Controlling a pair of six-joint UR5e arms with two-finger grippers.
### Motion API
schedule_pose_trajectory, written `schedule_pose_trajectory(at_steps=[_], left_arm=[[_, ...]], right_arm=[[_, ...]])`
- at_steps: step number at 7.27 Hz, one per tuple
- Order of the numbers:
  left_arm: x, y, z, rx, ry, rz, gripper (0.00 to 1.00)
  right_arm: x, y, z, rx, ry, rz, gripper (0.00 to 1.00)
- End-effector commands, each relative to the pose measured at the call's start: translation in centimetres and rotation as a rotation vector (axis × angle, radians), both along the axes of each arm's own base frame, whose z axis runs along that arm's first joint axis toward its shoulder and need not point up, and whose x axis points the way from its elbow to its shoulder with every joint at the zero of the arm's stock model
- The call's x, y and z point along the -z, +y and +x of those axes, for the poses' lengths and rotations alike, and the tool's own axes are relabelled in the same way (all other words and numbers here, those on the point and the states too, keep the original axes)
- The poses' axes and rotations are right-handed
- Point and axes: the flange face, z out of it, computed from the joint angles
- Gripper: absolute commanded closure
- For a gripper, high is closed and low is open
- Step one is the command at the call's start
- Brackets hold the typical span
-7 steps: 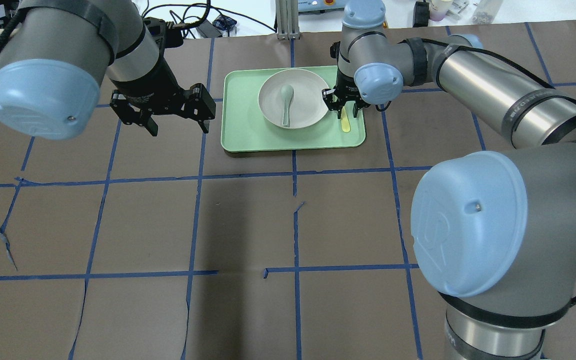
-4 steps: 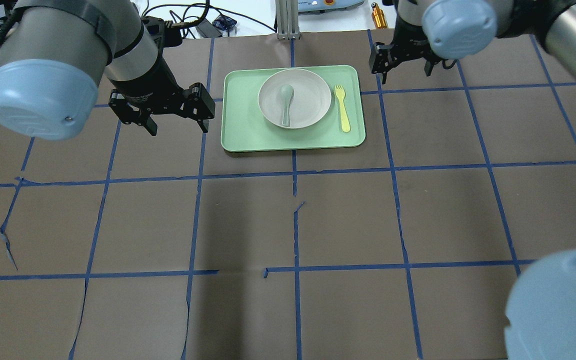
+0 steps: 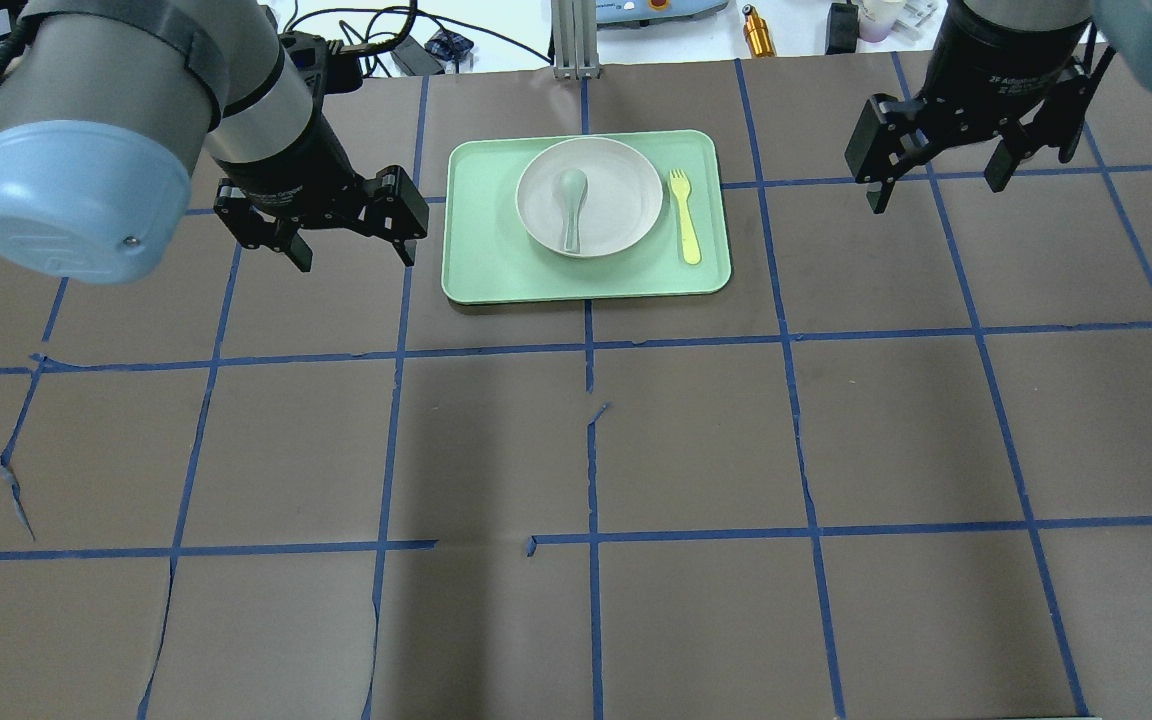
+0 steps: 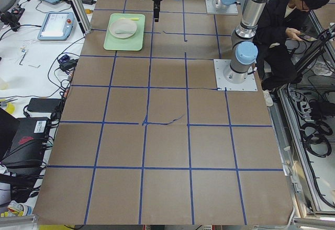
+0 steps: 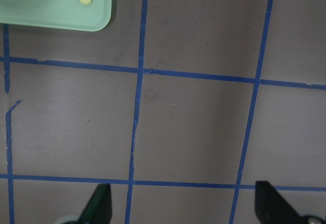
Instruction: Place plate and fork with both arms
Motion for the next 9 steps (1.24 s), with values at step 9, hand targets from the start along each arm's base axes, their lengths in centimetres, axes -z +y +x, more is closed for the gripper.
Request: schedule_pose_trajectory(at_steps=[9], left_arm=[[-0.5,-0.1,0.0,0.0,0.001,-0.01,0.0]], right_arm=[[1.3,0.1,1.4,0.047,-0.1,-0.021,0.0]])
